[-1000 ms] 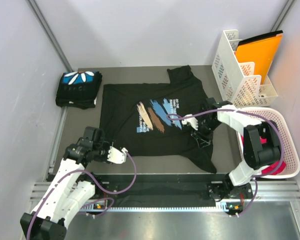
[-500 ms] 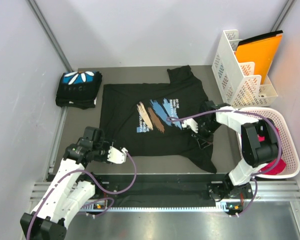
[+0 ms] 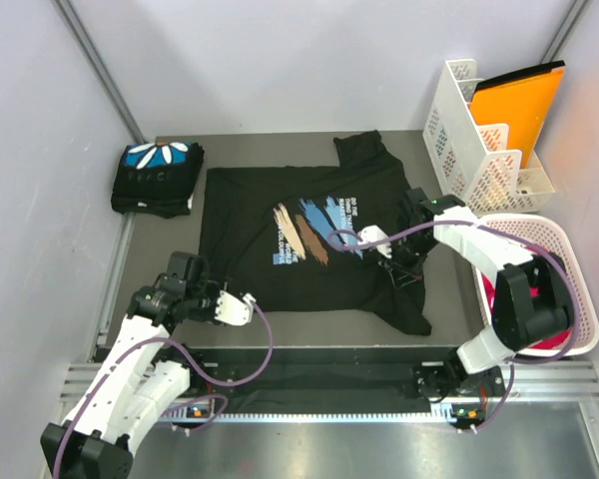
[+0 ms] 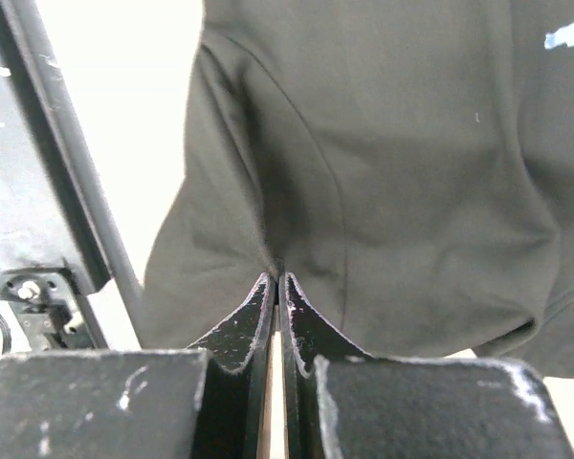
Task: Fold and stack the t-shirts
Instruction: Flatten the tshirt out
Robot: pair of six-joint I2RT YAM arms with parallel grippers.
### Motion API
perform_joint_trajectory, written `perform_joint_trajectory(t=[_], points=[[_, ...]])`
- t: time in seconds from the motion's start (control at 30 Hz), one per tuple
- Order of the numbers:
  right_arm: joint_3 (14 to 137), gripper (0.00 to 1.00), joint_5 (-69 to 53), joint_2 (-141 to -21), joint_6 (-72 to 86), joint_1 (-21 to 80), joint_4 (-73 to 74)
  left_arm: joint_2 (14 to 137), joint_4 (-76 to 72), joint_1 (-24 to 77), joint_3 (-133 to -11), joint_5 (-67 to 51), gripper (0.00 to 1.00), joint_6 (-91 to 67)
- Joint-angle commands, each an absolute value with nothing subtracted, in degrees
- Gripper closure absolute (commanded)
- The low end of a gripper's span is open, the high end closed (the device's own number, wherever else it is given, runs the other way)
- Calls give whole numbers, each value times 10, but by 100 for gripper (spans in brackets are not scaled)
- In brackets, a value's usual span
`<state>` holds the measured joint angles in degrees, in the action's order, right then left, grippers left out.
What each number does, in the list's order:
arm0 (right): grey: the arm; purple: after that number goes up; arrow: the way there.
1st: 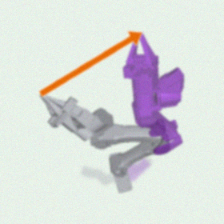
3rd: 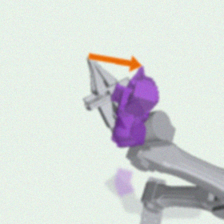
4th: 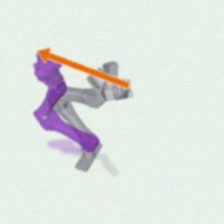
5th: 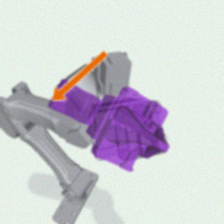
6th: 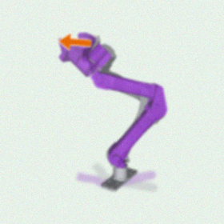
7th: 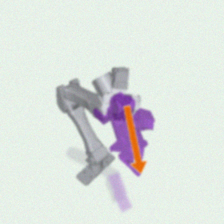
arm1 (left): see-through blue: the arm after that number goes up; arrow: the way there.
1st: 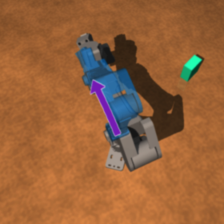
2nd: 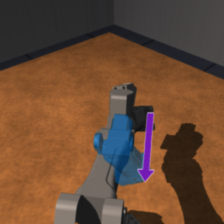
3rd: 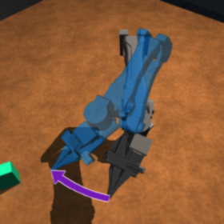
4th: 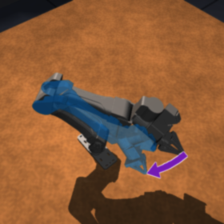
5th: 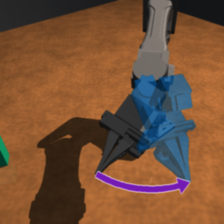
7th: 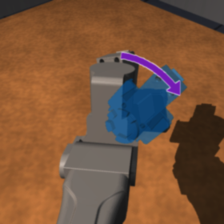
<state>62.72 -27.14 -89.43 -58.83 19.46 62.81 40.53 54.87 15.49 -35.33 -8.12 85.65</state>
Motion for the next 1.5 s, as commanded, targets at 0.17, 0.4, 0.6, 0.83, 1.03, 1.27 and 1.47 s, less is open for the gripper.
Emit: perform_joint_trajectory(t=[0.17, 0.4, 0.6, 0.83, 1.03, 1.27, 1.47], points=[[676, 100, -301, -843, -594, 285, 685, 428, 505, 156, -353, -102, 37, 860], [700, 100, -312, -852, -590, 355, 682, 446, 490, 156, -355, -97, 37, 869], [708, 100, -306, -888, -580, 431, 667, 461, 483, 156, -363, -98, 37, 868], [696, 51, -252, -880, -558, 419, 602, 451, 484, 156, -359, -94, 37, 862], [705, 64, -234, -890, -477, 266, 517, 455, 401, 156, -334, -109, 47, 798], [695, 100, -228, -922, -459, 180, 500, 548, 366, 156, -393, -144, 100, 668], [658, 100, -229, -919, -470, 174, 510, 563, 333, 156, -395, -134, 100, 656]])
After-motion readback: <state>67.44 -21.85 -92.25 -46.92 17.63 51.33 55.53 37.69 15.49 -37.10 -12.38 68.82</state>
